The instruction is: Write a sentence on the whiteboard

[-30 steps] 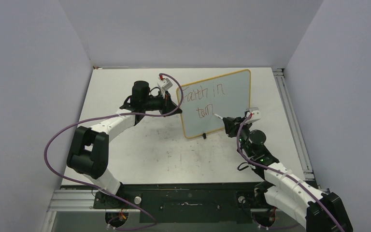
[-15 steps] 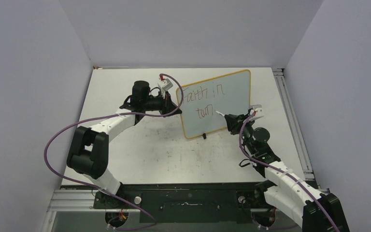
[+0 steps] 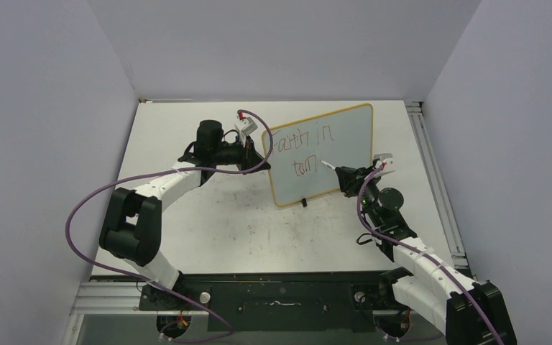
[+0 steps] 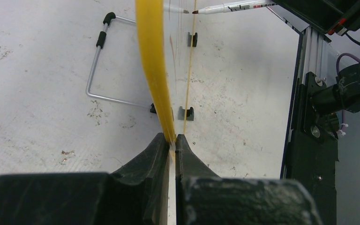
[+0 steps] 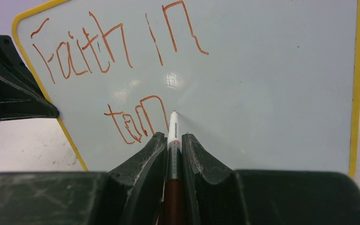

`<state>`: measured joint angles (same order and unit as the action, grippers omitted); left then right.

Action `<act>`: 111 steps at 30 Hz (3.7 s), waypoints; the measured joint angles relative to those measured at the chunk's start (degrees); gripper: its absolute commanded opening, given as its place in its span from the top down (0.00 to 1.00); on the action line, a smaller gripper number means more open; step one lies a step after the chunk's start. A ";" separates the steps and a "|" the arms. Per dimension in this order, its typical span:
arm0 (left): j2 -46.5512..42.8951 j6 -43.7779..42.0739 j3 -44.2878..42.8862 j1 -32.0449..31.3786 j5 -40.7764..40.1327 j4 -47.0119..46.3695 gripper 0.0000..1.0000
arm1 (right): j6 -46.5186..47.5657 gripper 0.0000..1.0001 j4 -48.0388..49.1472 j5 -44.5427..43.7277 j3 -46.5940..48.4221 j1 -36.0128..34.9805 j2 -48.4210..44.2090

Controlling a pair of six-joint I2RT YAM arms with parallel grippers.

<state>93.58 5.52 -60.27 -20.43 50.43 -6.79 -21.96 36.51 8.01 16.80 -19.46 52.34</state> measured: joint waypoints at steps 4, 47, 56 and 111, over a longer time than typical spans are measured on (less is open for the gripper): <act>0.00 -0.04 0.00 0.00 0.00 0.11 1.00 | -0.09 0.95 1.20 0.42 0.07 0.00 1.25; 0.13 -0.02 -0.44 0.00 -0.02 0.15 1.00 | 0.24 0.95 -1.38 -0.50 0.46 0.02 1.22; 0.20 -0.02 -0.50 -0.04 -0.02 0.17 1.00 | 0.26 0.95 0.17 -0.48 1.57 0.02 1.90; 0.24 -0.04 -0.52 -0.09 0.00 0.24 1.00 | -1.27 0.95 -2.43 -3.45 -0.63 0.02 0.42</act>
<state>93.82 5.48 -60.80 -20.51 50.43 -6.55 -23.22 34.09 4.56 16.16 -19.44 52.75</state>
